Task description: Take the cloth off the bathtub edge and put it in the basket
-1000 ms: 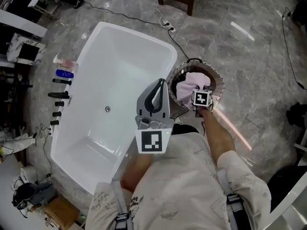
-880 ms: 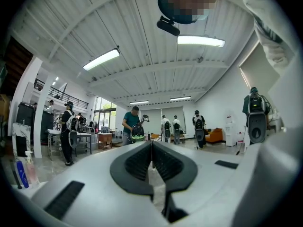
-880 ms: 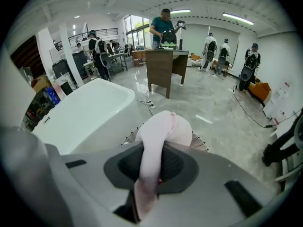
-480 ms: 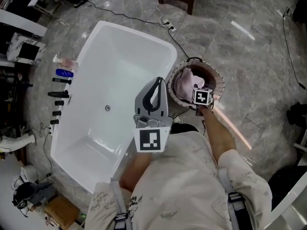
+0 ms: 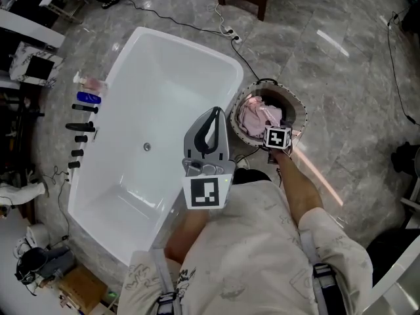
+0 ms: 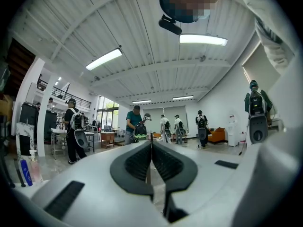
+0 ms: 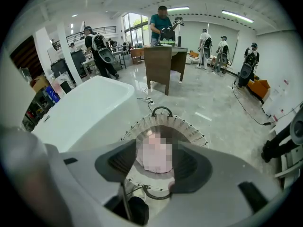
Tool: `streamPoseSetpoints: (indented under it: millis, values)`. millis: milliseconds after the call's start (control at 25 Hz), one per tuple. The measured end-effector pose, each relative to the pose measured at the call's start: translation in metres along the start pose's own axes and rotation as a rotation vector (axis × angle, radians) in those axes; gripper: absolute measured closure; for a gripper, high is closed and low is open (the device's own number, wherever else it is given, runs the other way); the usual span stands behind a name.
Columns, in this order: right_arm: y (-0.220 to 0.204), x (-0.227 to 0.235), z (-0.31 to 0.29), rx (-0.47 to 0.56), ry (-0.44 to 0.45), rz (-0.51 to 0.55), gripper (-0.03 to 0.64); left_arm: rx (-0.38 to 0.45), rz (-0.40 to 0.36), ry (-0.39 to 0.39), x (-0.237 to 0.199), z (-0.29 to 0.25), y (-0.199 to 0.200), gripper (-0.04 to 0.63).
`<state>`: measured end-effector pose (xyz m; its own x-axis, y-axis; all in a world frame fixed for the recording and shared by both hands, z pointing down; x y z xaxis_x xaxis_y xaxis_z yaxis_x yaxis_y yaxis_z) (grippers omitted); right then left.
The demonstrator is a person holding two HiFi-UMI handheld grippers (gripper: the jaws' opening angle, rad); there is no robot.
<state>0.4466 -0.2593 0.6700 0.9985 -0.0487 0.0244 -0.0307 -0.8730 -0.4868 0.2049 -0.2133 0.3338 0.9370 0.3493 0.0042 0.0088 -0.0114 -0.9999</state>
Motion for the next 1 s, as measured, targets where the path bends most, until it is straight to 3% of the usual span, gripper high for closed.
streamPoseSetpoints:
  millis: [360,800,1000]
  values:
    - [0.003,-0.033,0.008,0.049,0.051,0.036,0.407,-0.017,0.011,0.089,-0.022,0.028,-0.001,0.589]
    - [0.03,-0.138,0.045,0.201,0.208,0.217,0.411,-0.021,0.005,0.309,-0.088,0.099,0.003,0.589]
    - [0.038,-0.195,0.059,0.25,0.306,0.331,0.411,-0.008,0.001,0.45,-0.117,0.142,0.006,0.589]
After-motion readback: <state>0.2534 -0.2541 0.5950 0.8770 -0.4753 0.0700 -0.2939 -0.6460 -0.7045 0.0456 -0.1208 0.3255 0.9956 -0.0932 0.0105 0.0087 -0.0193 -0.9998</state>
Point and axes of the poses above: the fingertips, and each gripper's own axes: z backward along the fingers, x to its right, y out of its top, the point moved 10 cm from there along z, backward along the fingers
